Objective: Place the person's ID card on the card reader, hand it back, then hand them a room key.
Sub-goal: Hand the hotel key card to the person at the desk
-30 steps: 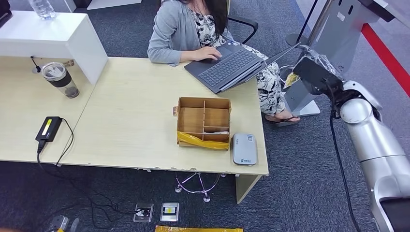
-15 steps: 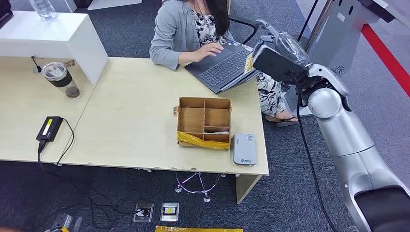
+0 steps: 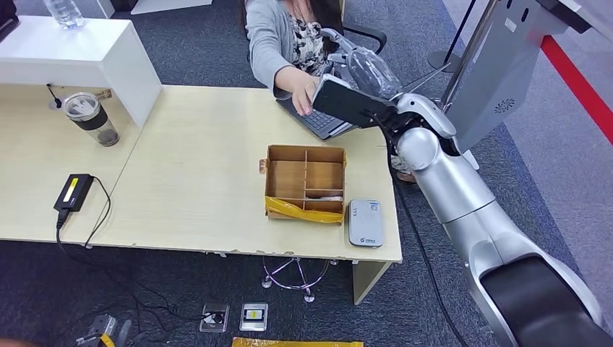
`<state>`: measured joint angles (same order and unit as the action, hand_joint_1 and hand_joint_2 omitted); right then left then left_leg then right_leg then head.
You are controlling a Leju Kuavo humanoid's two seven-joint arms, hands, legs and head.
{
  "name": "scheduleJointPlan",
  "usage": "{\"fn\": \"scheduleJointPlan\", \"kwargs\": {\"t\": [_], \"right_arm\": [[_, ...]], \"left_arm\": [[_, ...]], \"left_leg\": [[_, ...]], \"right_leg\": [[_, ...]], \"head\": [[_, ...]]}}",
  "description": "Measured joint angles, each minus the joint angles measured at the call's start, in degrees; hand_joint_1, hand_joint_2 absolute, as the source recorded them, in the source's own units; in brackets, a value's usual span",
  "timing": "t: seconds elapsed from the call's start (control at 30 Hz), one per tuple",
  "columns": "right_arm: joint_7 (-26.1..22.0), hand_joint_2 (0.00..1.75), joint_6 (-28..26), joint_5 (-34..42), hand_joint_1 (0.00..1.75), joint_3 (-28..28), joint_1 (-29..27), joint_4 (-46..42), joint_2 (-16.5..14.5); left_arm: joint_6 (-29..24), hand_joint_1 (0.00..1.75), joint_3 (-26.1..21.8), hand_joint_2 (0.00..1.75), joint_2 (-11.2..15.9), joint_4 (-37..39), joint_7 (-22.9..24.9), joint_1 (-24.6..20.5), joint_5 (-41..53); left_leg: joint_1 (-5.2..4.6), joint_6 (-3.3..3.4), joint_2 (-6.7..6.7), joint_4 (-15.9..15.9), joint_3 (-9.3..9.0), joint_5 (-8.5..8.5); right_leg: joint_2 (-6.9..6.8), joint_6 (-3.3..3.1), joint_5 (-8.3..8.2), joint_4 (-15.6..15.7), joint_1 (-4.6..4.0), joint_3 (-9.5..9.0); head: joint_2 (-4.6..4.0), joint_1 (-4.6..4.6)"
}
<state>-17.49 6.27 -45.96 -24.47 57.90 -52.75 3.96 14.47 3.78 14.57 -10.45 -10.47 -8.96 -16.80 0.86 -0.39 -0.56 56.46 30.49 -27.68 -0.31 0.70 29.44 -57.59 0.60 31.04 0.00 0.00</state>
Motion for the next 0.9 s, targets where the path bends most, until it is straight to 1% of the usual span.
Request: {"fn": "scheduleJointPlan", "kwargs": {"t": [0.27, 0.3, 0.4, 0.43, 0.6, 0.77, 0.9], "right_arm": [[-1.4, 1.75, -1.9, -2.1, 1.73, -1.4, 3.5, 9.2, -4.7], [-1.5, 1.75, -2.1, -2.3, 1.29, -1.5, 3.7, 10.1, -5.0], [-1.9, 0.44, -2.6, -2.7, 0.0, -2.0, 3.8, 12.1, -5.8], [-2.3, 0.0, -2.7, -2.7, 0.0, -2.2, 3.8, 12.7, -6.0], [-4.3, 0.0, -3.1, -2.7, 0.0, -2.6, 3.8, 14.6, -6.9], [-3.2, 0.0, -3.6, -4.5, 0.0, -3.0, 3.7, 14.7, -6.9], [-2.4, 1.75, -3.1, -4.7, 0.0, -3.1, 3.3, 13.8, -6.3]], "left_arm": [[0.0, 0.0, 0.0, 0.0, -0.2, 0.0, 0.4, -0.4, -0.1], [0.0, 0.0, 0.0, 0.0, -0.2, 0.0, 0.4, -0.4, -0.1], [-0.1, 0.0, 0.0, 0.0, -0.2, 0.0, 0.4, -0.4, 0.0], [-0.1, 0.0, 0.0, 0.0, -0.2, 0.0, 0.4, -0.4, 0.0], [-0.1, 0.0, 0.0, 0.0, -0.1, 0.0, 0.5, -0.4, -0.3], [-0.1, 0.0, 0.0, 0.0, 0.0, 0.0, 0.5, 0.0, -0.8], [-0.2, 0.0, 0.0, 0.0, 0.1, 0.0, 0.4, 0.4, -1.0]], "left_leg": [[0.0, -0.01, 0.05, 0.0, -0.01, 0.01], [0.0, -0.02, 0.05, 0.0, 0.0, 0.01], [0.0, -0.02, 0.05, 0.0, 0.0, 0.01], [0.0, -0.02, 0.05, 0.0, 0.0, 0.01], [0.0, -0.02, 0.05, 0.0, 0.01, 0.01], [0.0, -0.02, 0.06, 0.0, -0.01, 0.01], [0.0, -0.02, 0.08, 0.0, -0.02, 0.01]], "right_leg": [[0.02, 0.0, 0.0, 0.0, 0.0, 0.03], [0.02, 0.0, 0.0, 0.0, -0.01, 0.03], [0.04, 0.0, 0.0, 0.0, -0.01, 0.03], [0.04, 0.0, 0.0, 0.0, -0.01, 0.04], [0.05, 0.0, 0.0, 0.0, 0.0, 0.06], [0.07, -0.01, 0.0, 0.0, 0.0, 0.07], [0.09, -0.01, 0.0, 0.0, 0.0, 0.07]], "head": [[0.0, -0.01], [0.0, -0.01], [0.0, 0.0], [0.0, -0.01], [0.0, -0.01], [0.0, 0.0], [0.0, -0.01]]}}
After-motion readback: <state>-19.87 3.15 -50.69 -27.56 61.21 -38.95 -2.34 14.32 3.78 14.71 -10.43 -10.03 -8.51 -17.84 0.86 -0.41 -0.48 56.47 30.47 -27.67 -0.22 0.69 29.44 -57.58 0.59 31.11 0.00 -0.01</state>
